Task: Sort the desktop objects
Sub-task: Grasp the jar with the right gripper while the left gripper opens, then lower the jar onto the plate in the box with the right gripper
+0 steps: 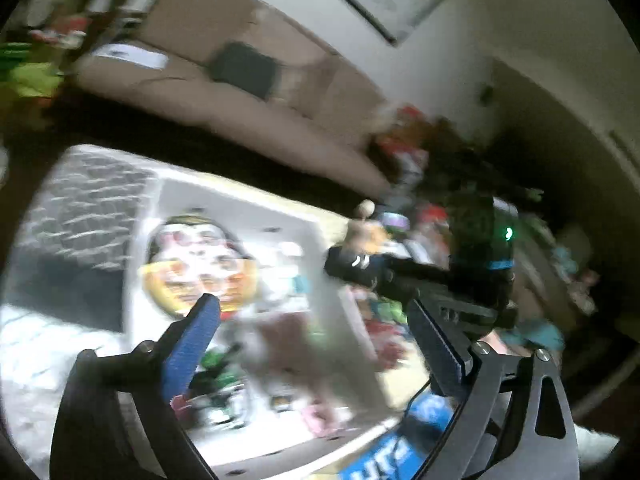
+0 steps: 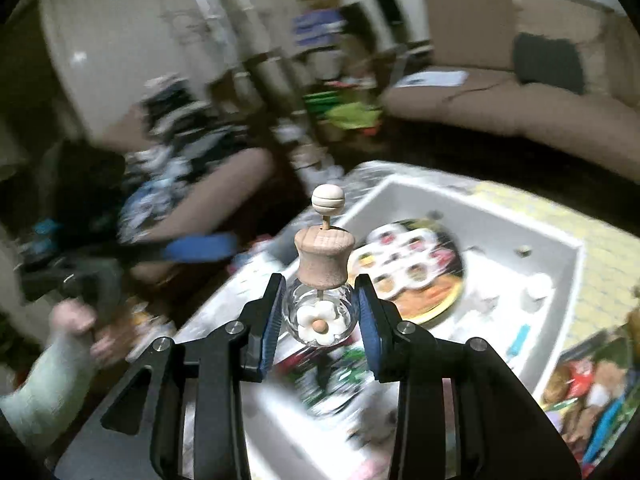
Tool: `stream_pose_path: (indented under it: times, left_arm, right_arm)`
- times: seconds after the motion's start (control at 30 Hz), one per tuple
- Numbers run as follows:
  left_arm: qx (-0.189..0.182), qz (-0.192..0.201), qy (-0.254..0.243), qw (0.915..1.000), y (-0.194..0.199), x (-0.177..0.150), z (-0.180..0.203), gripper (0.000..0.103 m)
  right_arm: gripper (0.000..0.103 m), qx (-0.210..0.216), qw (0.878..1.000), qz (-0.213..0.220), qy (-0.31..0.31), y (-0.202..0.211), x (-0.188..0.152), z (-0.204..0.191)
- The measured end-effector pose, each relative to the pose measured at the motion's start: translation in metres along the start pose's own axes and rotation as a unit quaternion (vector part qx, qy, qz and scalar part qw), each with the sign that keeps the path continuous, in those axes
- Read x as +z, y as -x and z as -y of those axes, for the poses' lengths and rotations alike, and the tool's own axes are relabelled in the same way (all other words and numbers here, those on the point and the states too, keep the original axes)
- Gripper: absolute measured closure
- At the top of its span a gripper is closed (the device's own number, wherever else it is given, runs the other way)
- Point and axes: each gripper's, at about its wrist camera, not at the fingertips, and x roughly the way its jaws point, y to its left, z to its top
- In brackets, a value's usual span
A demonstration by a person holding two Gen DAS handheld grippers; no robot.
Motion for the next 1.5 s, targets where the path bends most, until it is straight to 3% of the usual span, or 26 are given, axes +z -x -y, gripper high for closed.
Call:
stream_pose_path:
  times: [0.1, 0.37, 0.57, 0.77, 1.0, 1.27, 1.5]
  left_arm:
    - [0.042, 0.006, 0.006, 0.9991, 0.016, -0.01, -0.009, 0.007]
    - [0.055, 0.003, 0.031, 0.998, 0.024, -0.032, -0.043, 0.007]
    - [0.072, -0.009, 0.034, 0.9968, 0.011, -0.034, -0.059, 0.007]
    - [0.118, -0.036, 0.001, 0.9924, -0.021, -0.038, -0.049, 0.007]
    - [0.188, -0.07, -0.087, 0.9758, -0.056, -0.052, -0.016, 0.007]
    - [0.196, -0.074, -0.085, 0.974, -0.059, -0.053, -0.016, 0.007]
    - [0.195, -0.08, -0.082, 0.9741, -0.064, -0.055, -0.021, 0.007]
  right_arm:
    - [0.07, -0.036, 0.999, -0.007, -0.028, -0.033, 0.015, 0.008]
    - [0.07, -0.095, 0.991, -0.026, -0.088, -0.131, 0.028, 0.045]
    - [0.07, -0.116, 0.986, -0.023, -0.118, -0.17, 0.028, 0.073]
    - [0.07, -0.14, 0.983, -0.024, -0.12, -0.184, 0.023, 0.08]
    - [0.07, -0.174, 0.979, -0.021, -0.105, -0.185, 0.022, 0.076]
    - [0.068, -0.178, 0.978, -0.019, -0.103, -0.189, 0.02, 0.075]
    - [0.065, -0.145, 0.981, -0.009, -0.128, -0.183, 0.02, 0.082]
